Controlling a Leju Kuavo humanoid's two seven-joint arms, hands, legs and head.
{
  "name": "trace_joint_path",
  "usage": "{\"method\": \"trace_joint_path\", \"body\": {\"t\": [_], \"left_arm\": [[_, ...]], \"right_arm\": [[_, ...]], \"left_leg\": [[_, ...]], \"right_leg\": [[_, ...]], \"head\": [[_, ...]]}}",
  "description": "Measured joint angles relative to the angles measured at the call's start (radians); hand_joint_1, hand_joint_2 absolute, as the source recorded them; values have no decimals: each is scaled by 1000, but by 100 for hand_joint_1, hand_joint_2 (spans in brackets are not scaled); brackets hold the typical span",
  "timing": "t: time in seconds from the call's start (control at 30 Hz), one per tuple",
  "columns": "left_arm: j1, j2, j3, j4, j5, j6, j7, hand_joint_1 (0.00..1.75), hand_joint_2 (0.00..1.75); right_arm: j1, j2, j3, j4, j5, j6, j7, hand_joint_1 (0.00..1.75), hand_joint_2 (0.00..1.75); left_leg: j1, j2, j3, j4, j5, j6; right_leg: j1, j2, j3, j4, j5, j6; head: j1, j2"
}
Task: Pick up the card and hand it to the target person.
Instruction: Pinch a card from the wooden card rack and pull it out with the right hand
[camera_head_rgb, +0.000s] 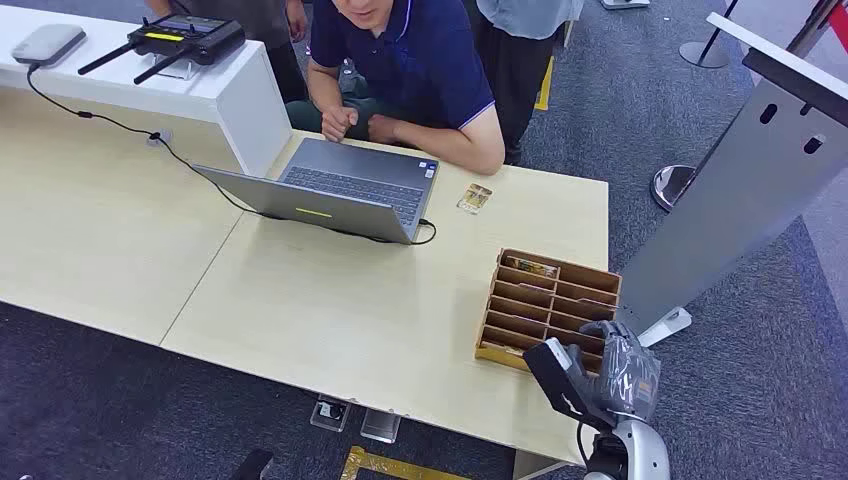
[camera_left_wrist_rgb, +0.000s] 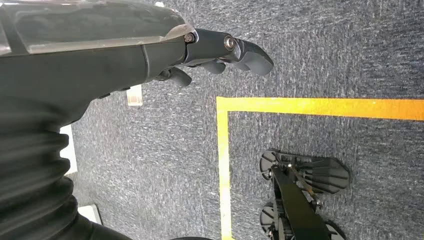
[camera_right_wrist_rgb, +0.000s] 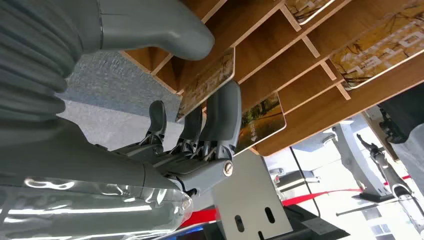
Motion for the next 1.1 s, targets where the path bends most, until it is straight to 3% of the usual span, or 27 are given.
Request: {"method": "trace_joint_path", "body": {"t": [0.17, 0.6, 1.1], "left_arm": [[0, 0, -1, 0, 0, 0, 3, 0, 175], [0, 0, -5, 0, 1, 0, 8, 0, 175], [0, 4, -18, 0, 2, 15, -20, 0, 175]], "right_arm": [[-6, 0, 0, 11, -1, -2, -2, 112, 175], [-25, 2, 0, 45, -8, -20, -12, 174, 175], [-26, 0, 1, 49, -9, -66, -35, 175, 175]], "left_leg": [[0, 0, 0, 0, 0, 0], [0, 0, 1, 0, 0, 0], [0, 0, 2, 0, 0, 0]], "right_leg": [[0, 0, 0, 0, 0, 0], [0, 0, 1, 0, 0, 0], [0, 0, 1, 0, 0, 0]], "head": [[0, 0], [0, 0], [0, 0]]}}
